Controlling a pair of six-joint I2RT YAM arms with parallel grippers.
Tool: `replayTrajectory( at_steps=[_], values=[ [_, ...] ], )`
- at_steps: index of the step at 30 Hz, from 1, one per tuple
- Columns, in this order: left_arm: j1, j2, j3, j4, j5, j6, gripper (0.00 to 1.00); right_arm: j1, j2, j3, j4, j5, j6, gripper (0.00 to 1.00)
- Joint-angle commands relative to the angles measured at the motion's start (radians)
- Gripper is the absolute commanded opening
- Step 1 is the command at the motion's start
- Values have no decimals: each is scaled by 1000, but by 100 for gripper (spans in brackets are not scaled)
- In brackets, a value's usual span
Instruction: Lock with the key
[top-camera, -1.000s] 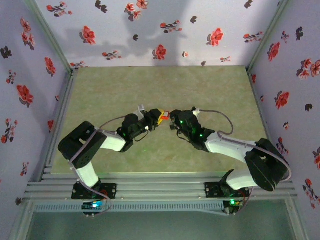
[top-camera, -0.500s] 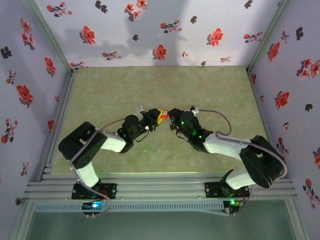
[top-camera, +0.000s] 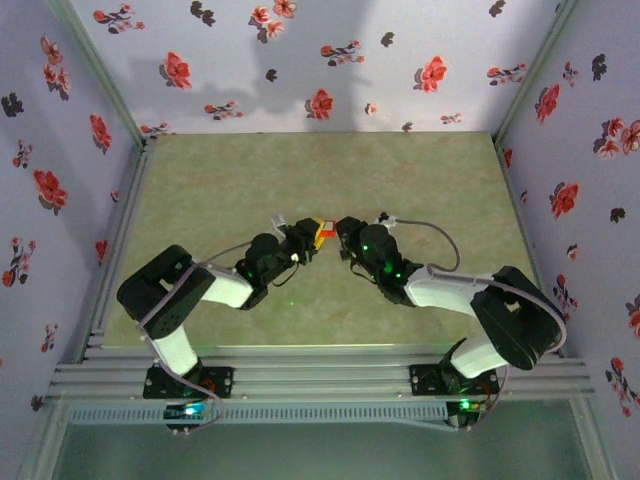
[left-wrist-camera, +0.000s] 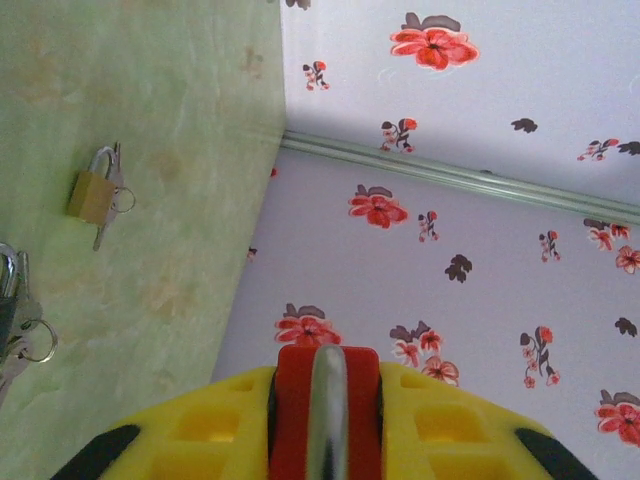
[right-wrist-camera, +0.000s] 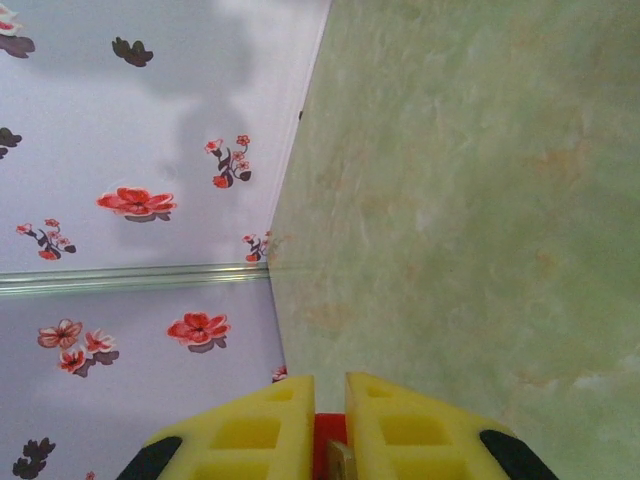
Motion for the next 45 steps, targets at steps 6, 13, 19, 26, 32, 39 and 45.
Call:
replayTrajectory(
  at_steps=[6,13,19,26,32,39,45],
  values=[
    [-31,-34,-10,44,-11,-30,0,7,31,-28,108,19,-9,14],
    [-42,-32,-15,46,-37,-48,0,14,61,-35,148,31,6,10],
    [-48,-35,-16,44,-54,-54,0,17,69,-33,154,46,5,4],
    [-50,-38,-20,44,-72,-49,0,19,70,-40,141,70,7,0],
    [-54,-38,-21,40,-89,-47,0,20,70,-42,140,82,5,0],
    [-54,-43,-26,35,-97,-43,0,21,52,-45,128,86,2,0],
    [-54,-46,-28,33,-103,-45,0,20,27,-57,117,101,-3,0]
  ],
)
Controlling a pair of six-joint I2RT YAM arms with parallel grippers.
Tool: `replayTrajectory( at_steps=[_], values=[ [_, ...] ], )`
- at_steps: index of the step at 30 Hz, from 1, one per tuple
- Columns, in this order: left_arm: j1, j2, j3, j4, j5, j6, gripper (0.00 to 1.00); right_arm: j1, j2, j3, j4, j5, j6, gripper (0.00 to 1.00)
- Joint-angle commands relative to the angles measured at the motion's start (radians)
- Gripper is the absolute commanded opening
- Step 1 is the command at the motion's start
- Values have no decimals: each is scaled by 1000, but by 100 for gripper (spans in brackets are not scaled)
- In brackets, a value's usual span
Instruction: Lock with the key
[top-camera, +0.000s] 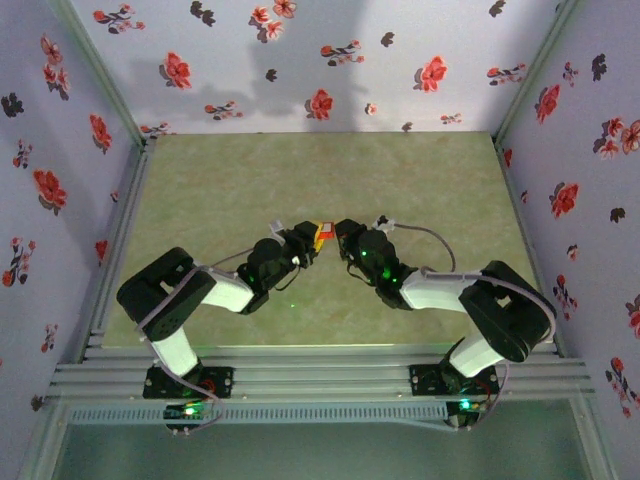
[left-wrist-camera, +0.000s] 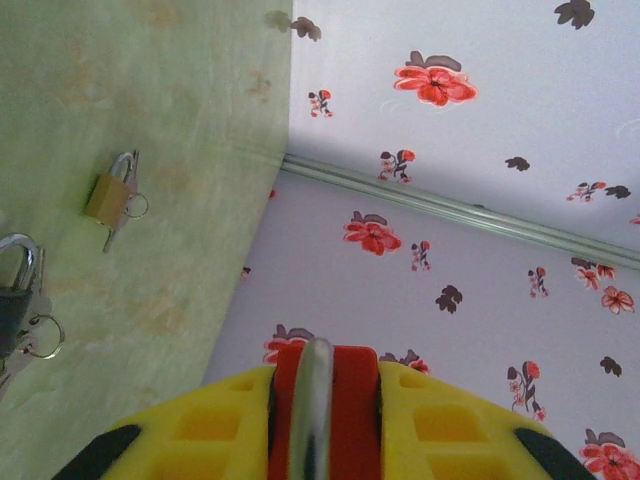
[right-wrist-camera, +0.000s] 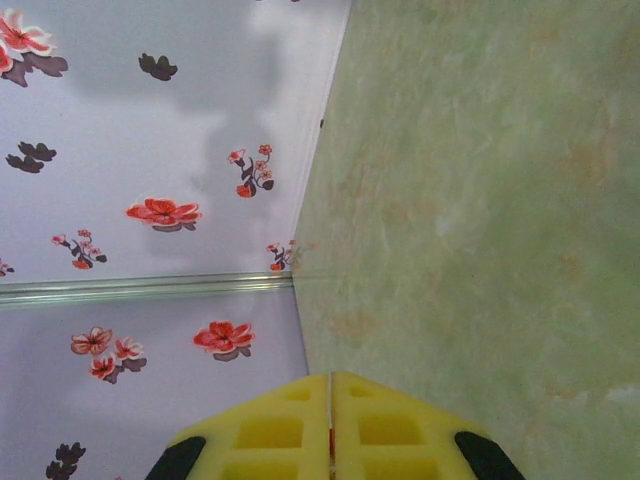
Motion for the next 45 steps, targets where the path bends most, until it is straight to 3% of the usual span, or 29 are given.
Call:
replayTrajectory(
  at_steps=[1,45],
  values=[
    [-17,-40,-6,35,-4,19,0,3,-30,-21,-32,58,-28,0],
    [-17,-29,-18,40,-11,11,0,-31,-114,-82,-39,106,-45,0]
  ],
)
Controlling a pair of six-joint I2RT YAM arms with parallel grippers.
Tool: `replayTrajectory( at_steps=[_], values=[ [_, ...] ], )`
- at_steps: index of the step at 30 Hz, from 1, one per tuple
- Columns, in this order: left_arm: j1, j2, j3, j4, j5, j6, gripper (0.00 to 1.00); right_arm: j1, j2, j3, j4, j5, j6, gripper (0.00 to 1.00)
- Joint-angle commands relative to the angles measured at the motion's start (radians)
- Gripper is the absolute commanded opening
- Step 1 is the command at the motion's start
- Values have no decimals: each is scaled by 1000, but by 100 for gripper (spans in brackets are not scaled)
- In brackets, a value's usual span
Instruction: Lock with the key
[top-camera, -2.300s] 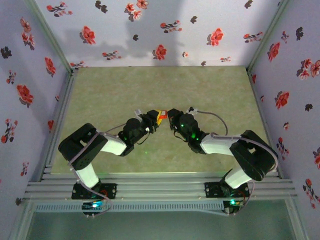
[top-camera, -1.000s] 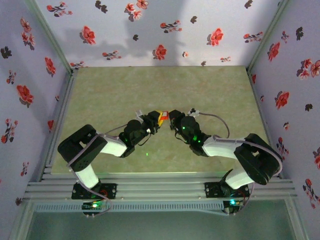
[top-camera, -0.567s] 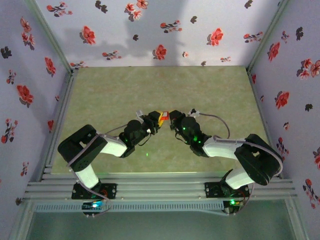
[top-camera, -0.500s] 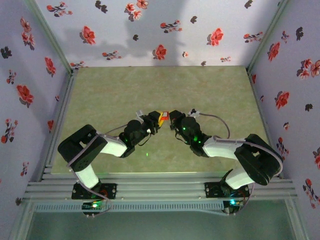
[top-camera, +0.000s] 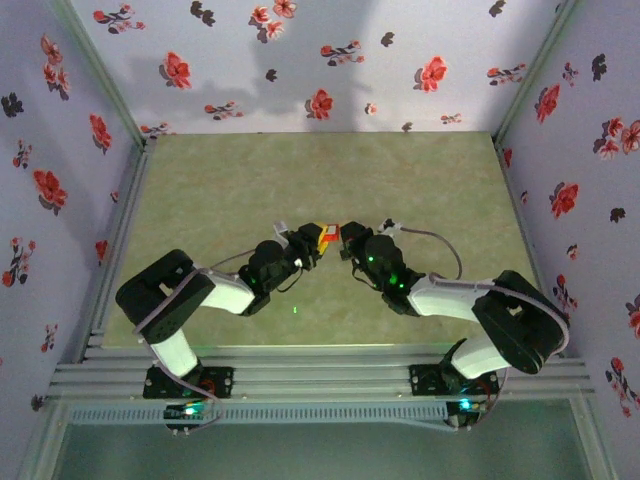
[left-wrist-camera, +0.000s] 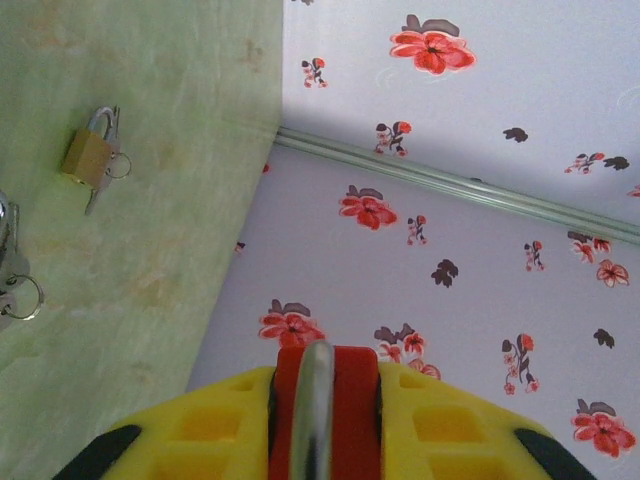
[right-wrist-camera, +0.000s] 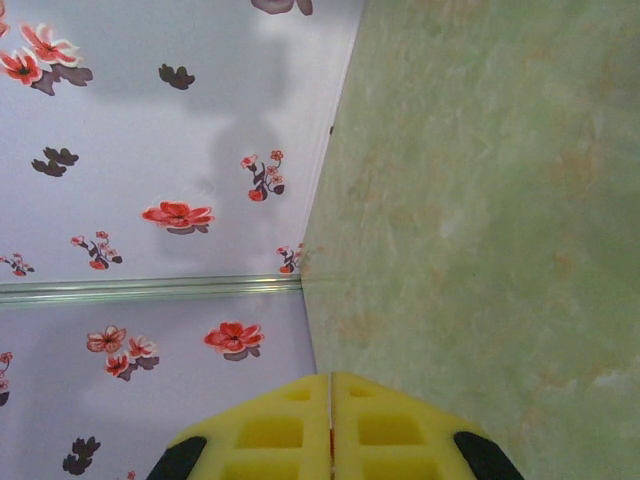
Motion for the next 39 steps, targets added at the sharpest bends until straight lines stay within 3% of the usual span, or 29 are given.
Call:
replayTrajectory(
  at_steps=[1,39],
  values=[
    [3,-17,-18,31,-25,12,0,-33,-31,-27,-30,85,-40,0],
    [8,-11,-21,31,-30,8,0,-65,-88,-69,-56,99,-32,0]
  ],
)
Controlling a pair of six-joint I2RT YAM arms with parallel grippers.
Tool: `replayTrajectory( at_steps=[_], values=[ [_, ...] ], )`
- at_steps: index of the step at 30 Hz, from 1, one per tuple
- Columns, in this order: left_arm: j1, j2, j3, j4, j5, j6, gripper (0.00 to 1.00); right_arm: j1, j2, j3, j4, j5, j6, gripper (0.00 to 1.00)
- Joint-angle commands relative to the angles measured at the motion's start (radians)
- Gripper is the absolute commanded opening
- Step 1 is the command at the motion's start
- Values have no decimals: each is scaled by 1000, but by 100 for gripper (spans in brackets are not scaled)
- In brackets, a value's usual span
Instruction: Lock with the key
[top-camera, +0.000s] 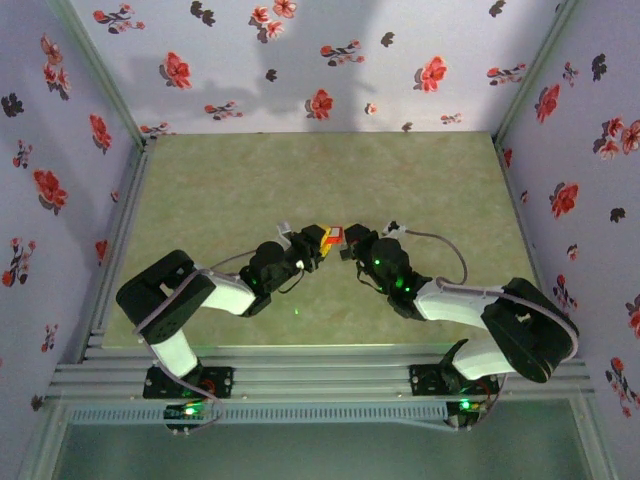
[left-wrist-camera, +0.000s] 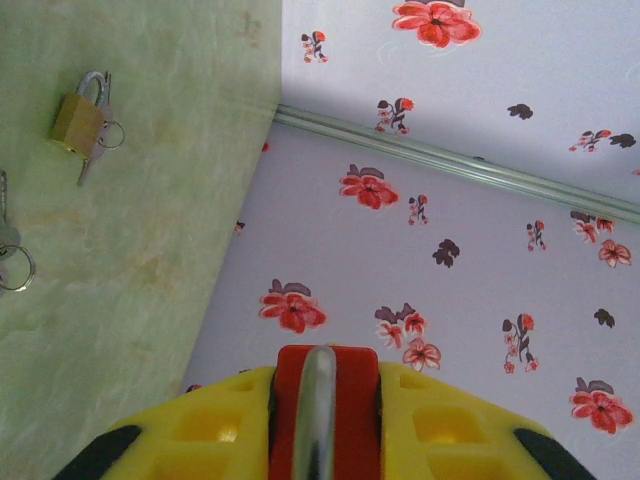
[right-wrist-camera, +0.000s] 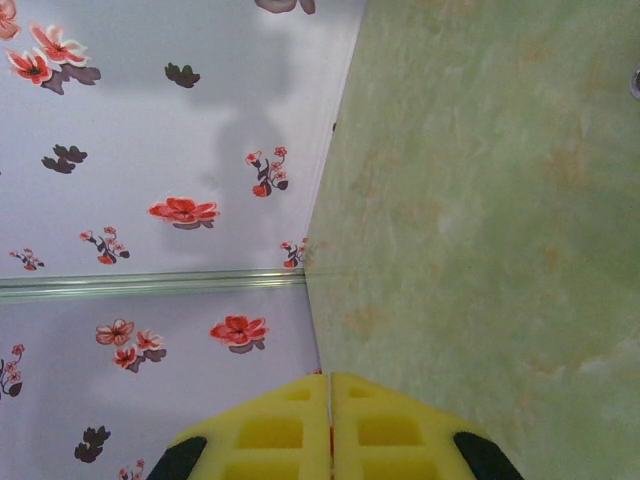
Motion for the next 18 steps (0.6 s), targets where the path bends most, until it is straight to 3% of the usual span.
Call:
replayTrajectory(
  at_steps=[1,18],
  values=[
    [20,-13,-21,22,-58,9,0,-52,-32,-28,-50,125,-34,0],
    [24,-13,-25,23,-58,5,0,-61,-49,-40,-59,132,-29,0]
  ],
)
